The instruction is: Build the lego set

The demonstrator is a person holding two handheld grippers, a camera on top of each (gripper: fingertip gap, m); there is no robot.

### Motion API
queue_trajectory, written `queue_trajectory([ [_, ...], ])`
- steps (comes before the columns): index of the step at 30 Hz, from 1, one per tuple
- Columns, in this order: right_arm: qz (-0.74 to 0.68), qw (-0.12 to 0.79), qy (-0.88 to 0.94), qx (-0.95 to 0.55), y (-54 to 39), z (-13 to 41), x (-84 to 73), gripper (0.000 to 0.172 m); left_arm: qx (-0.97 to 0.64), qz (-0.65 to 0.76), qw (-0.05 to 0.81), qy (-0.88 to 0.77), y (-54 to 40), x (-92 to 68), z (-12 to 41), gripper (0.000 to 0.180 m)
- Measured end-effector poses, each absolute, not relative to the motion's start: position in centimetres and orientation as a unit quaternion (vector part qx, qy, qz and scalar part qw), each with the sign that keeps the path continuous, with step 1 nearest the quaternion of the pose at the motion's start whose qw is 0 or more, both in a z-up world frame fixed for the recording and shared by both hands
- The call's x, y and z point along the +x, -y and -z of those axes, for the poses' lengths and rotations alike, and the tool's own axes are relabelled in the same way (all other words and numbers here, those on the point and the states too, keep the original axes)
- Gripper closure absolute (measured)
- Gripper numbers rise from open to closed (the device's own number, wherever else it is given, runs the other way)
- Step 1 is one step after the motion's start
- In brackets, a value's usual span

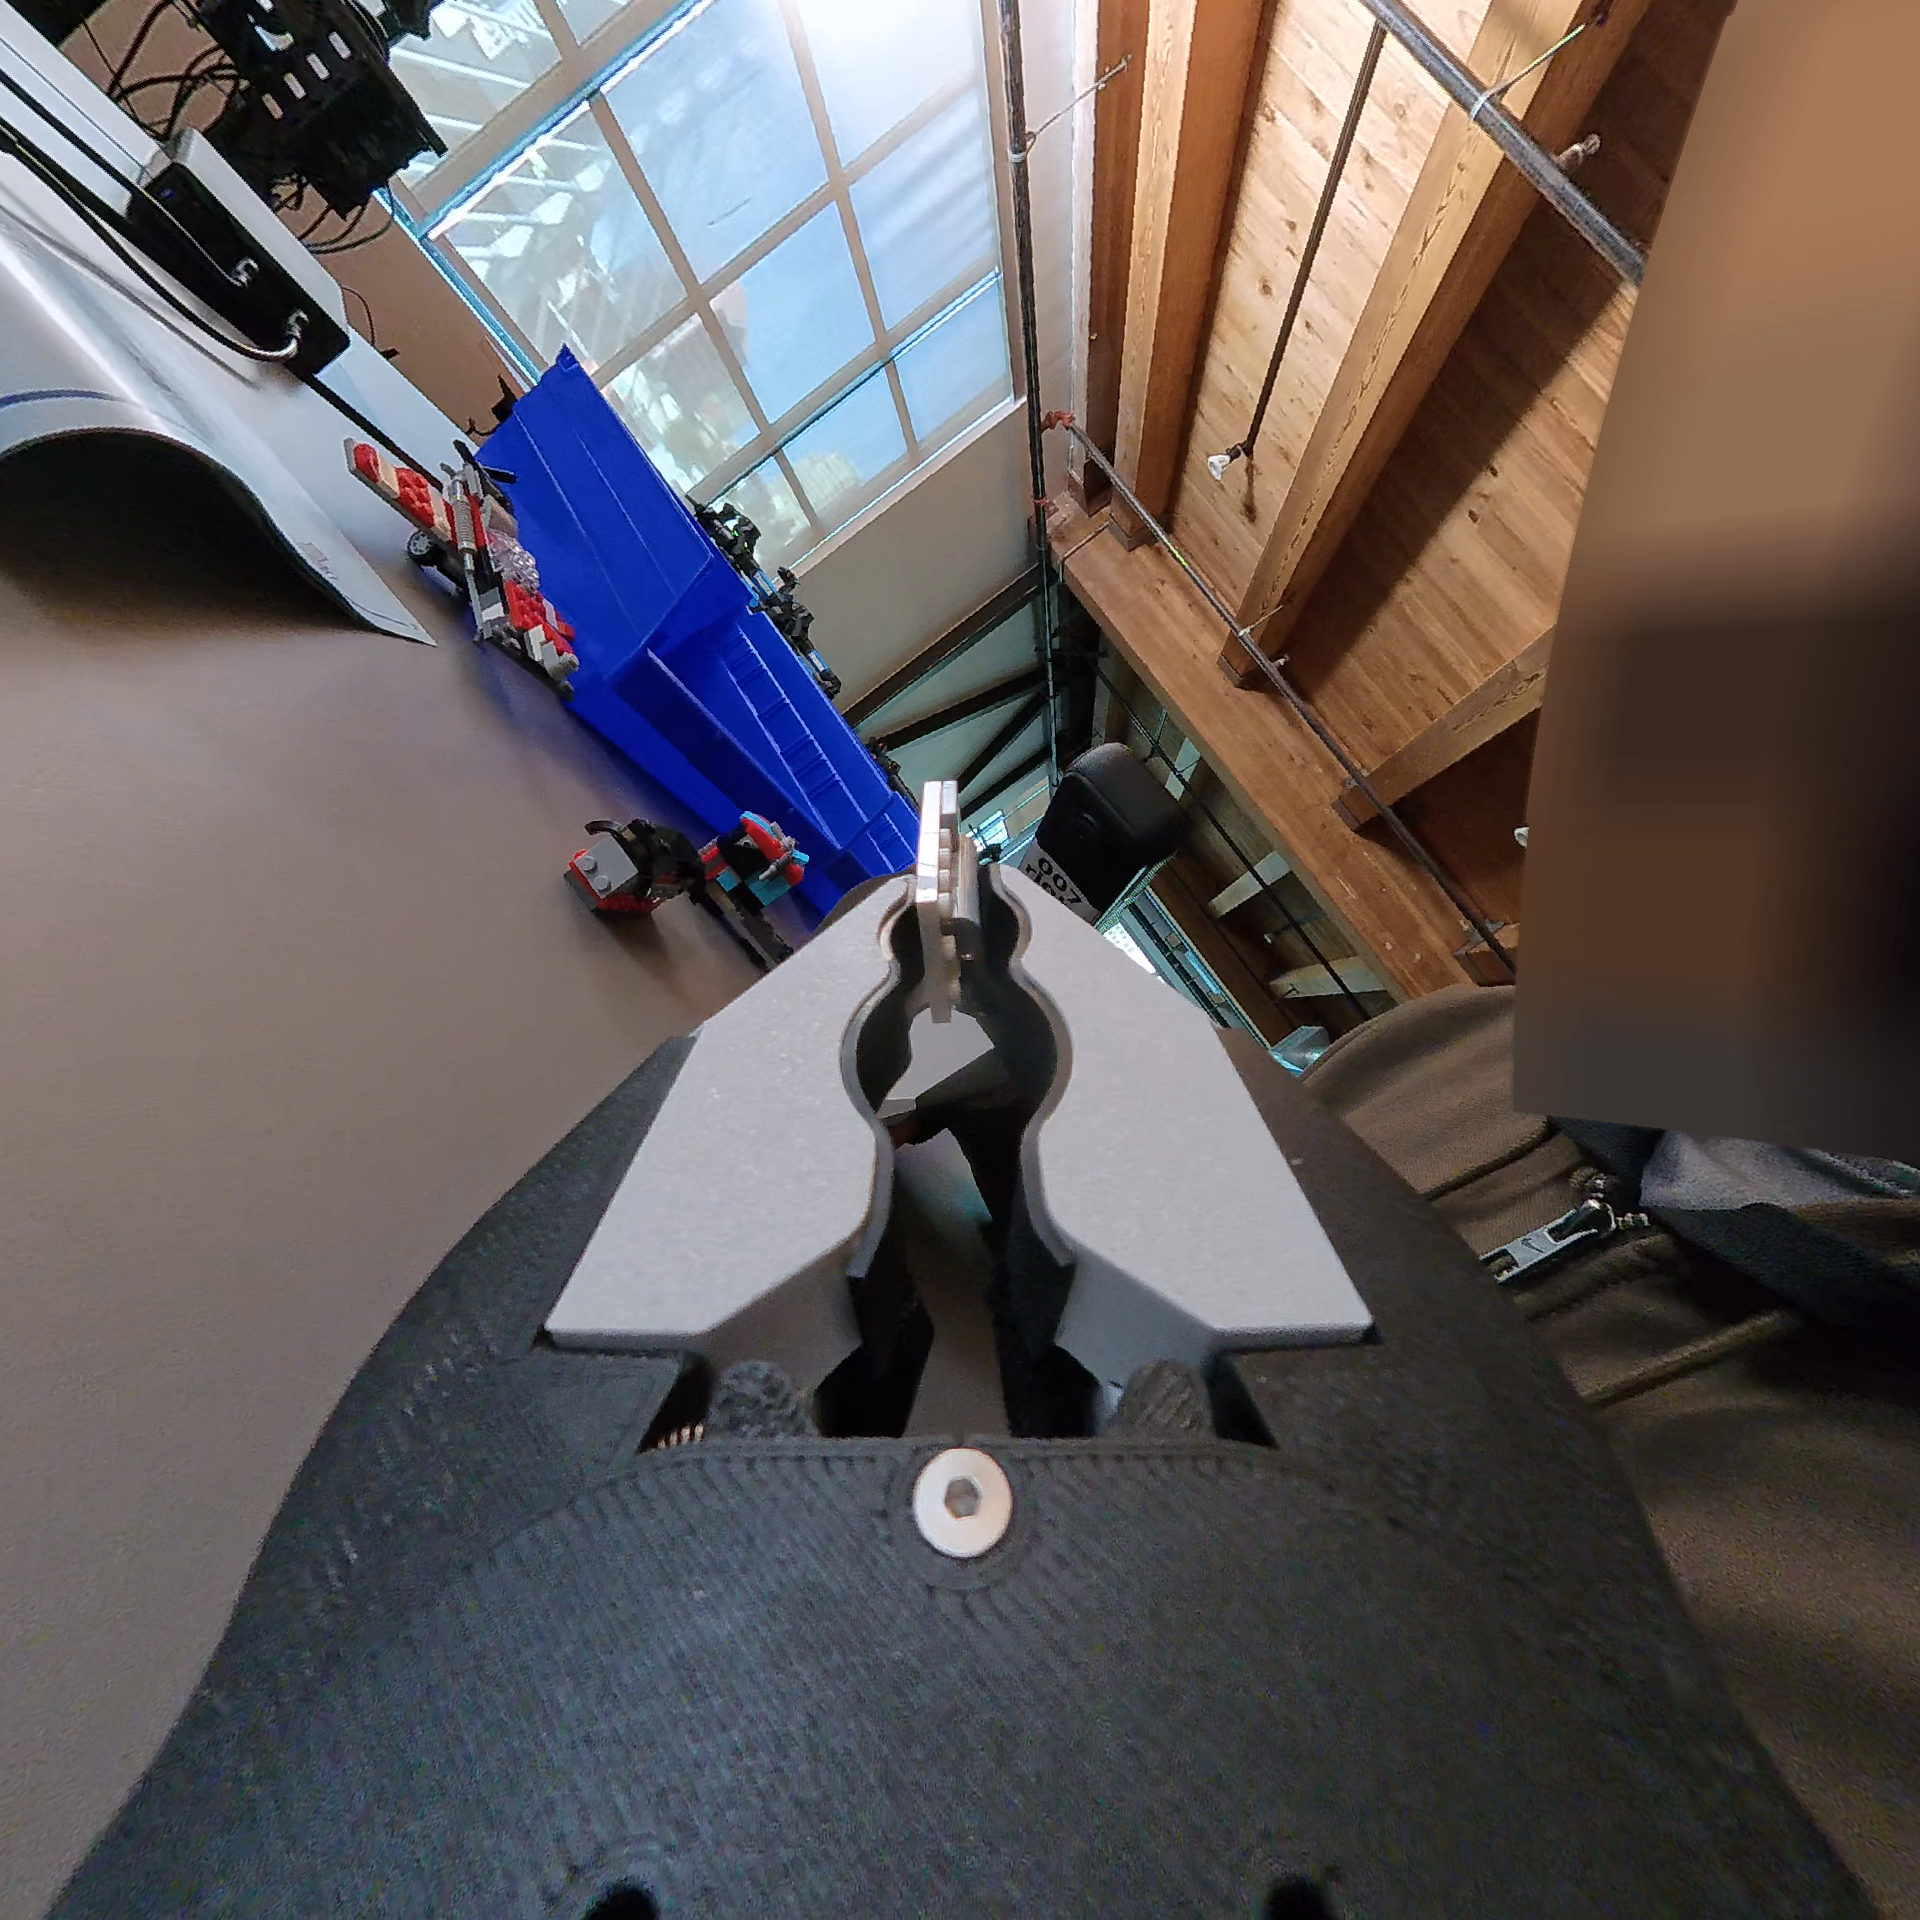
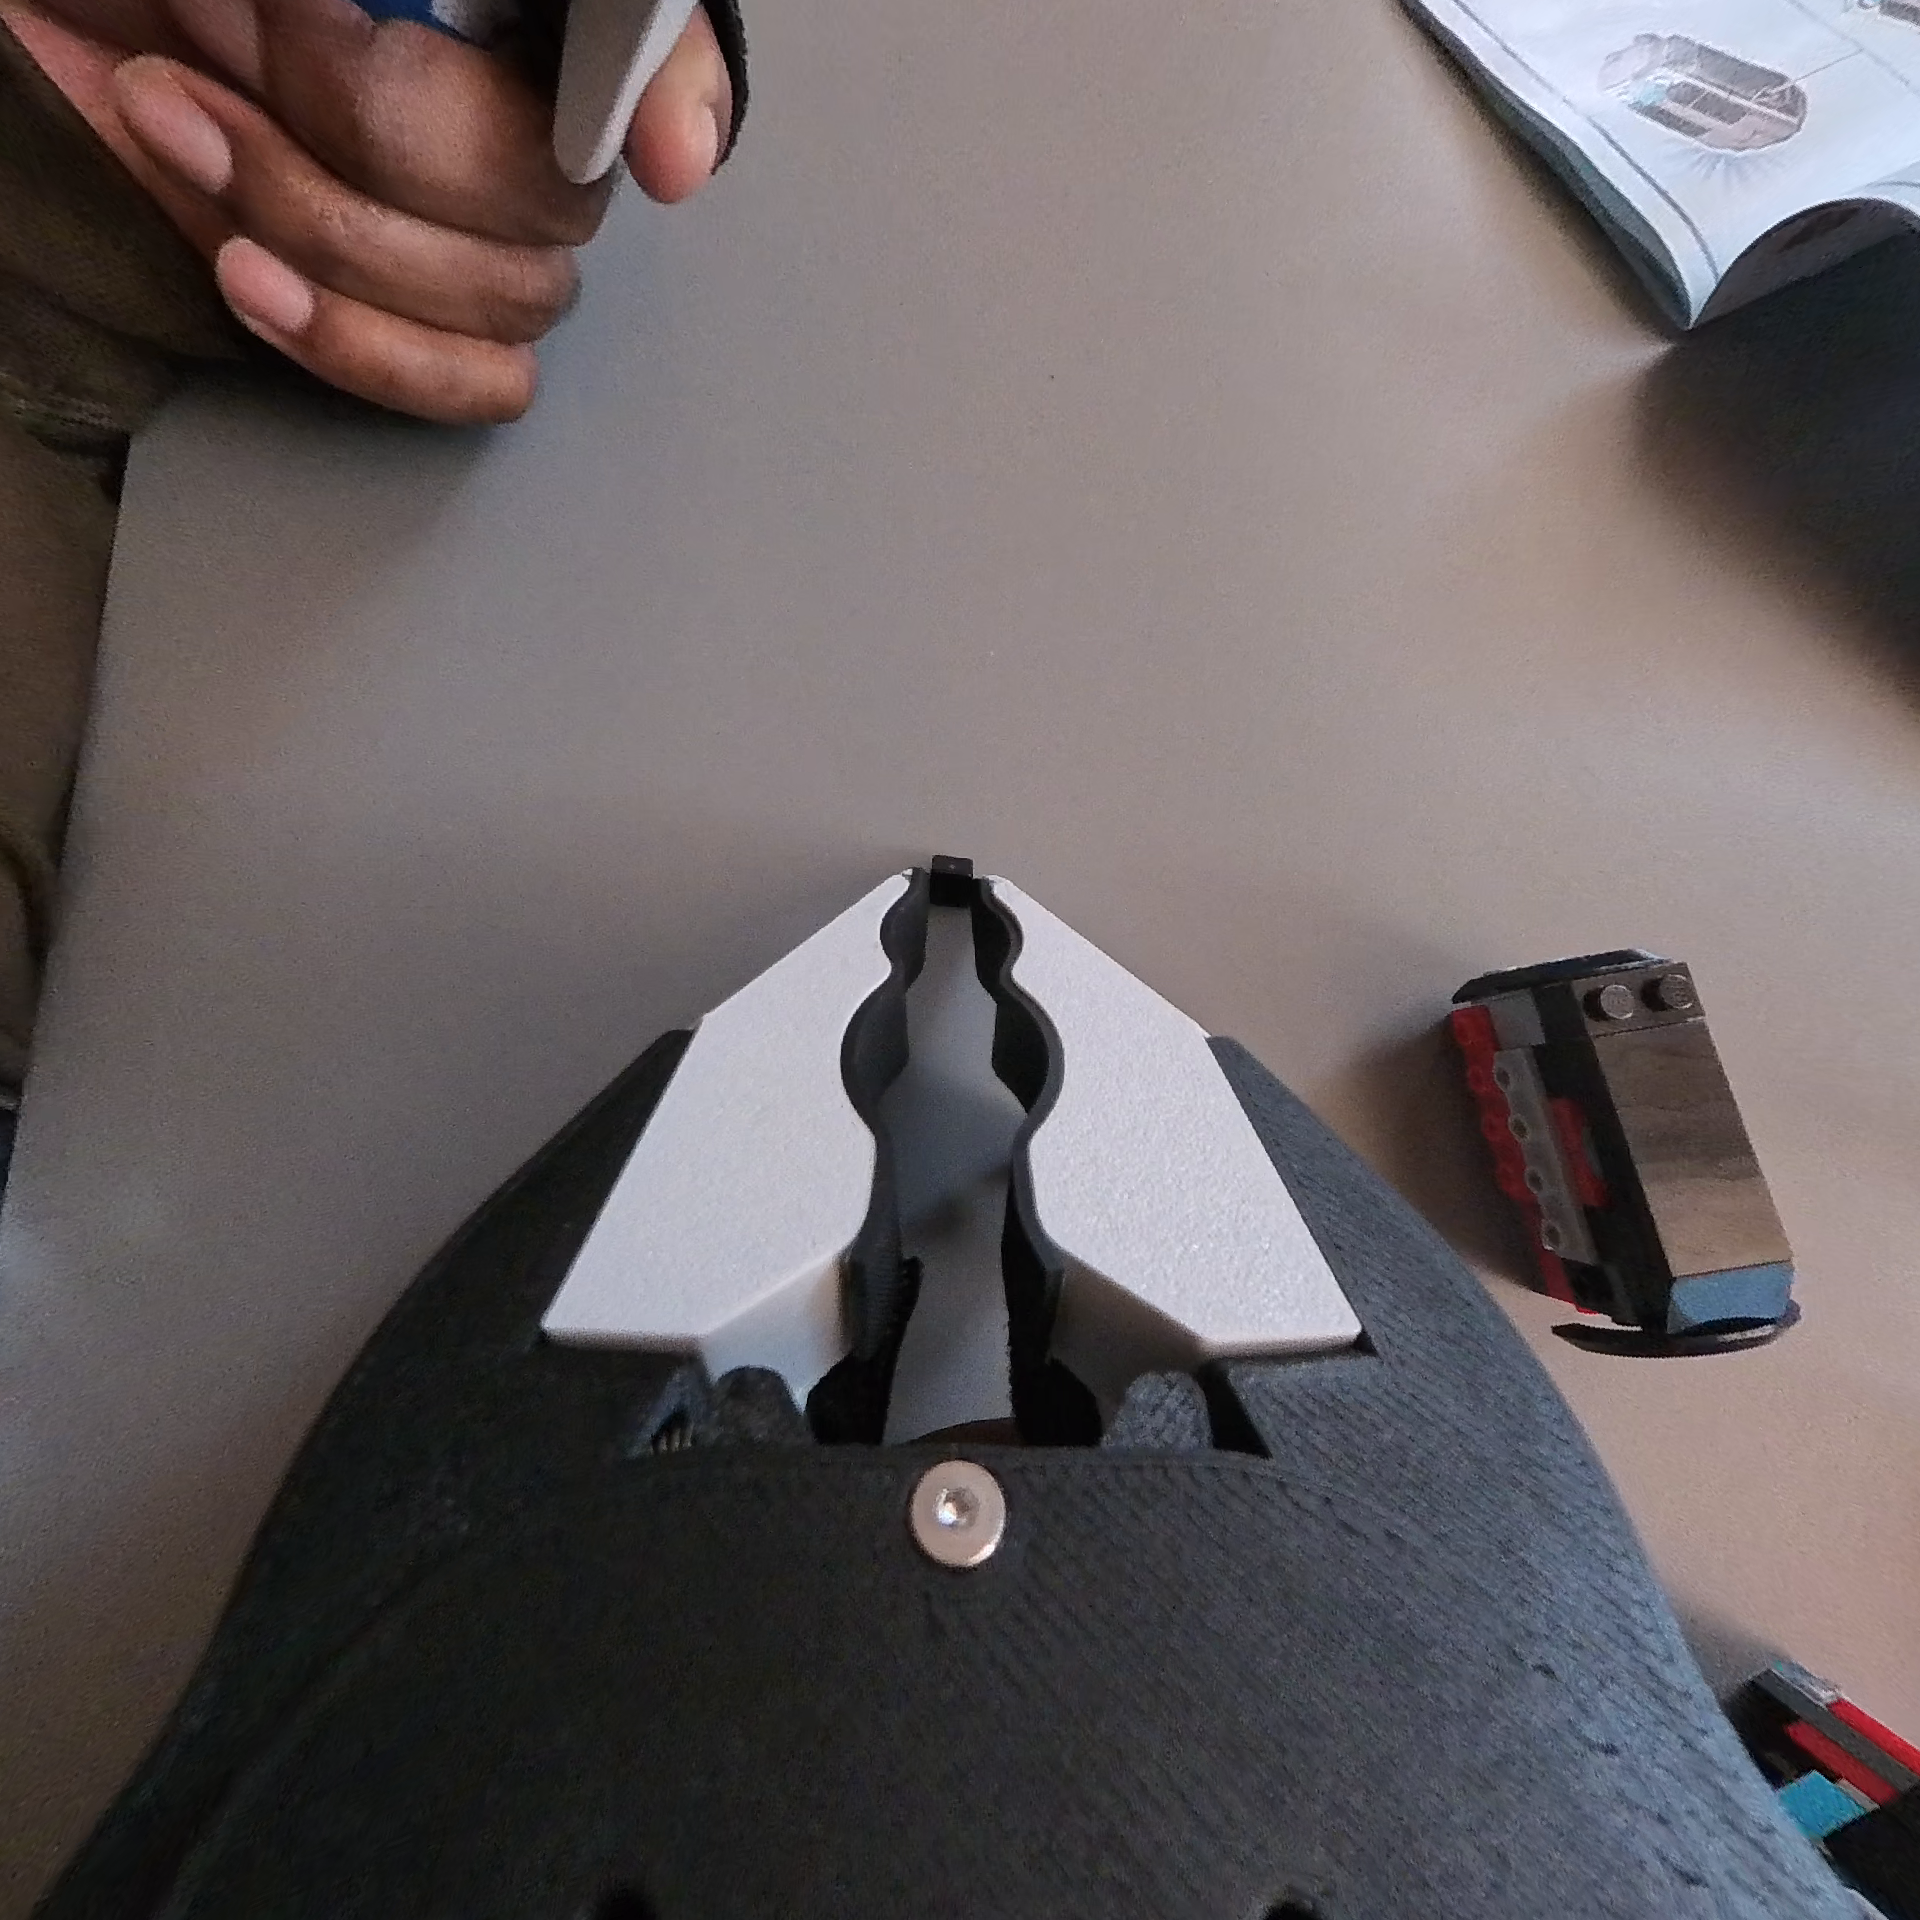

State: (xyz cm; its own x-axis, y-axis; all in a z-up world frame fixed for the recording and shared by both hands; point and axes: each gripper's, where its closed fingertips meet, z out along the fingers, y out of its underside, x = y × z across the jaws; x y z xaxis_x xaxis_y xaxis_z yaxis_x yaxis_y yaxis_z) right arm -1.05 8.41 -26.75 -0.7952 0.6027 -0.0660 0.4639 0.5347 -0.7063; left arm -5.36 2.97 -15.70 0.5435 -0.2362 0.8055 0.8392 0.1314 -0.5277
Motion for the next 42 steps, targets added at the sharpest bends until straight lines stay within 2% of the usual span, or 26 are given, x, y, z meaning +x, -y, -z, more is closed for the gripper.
queue_trajectory([
  [20, -0.385, 0.076, 0.866, -0.310, -8.5, 26.7, -1.0, 0.161, -0.534, 0.384, 0.697, 0.286, -3.0, -5.5, 15.8, 0.171],
  [26, -0.400, 0.081, 0.859, -0.309, -8.5, 26.2, -1.1, 0.155, -0.535, 0.382, 0.696, 0.287, -3.0, -5.5, 15.8, 0.171],
  [31, -0.457, 0.077, 0.833, -0.301, -8.2, 23.4, -0.2, 0.149, -0.539, 0.377, 0.695, 0.290, -3.1, -5.6, 15.9, 0.171],
  [36, -0.497, 0.141, 0.798, -0.310, -13.1, 17.7, 1.0, 0.143, -0.542, 0.369, 0.698, 0.288, -3.2, -5.7, 15.9, 0.171],
  [42, -0.390, 0.373, 0.710, -0.453, -29.2, 14.3, -0.1, 0.138, -0.574, 0.293, 0.715, 0.270, -3.5, -6.7, 15.8, 0.171],
])
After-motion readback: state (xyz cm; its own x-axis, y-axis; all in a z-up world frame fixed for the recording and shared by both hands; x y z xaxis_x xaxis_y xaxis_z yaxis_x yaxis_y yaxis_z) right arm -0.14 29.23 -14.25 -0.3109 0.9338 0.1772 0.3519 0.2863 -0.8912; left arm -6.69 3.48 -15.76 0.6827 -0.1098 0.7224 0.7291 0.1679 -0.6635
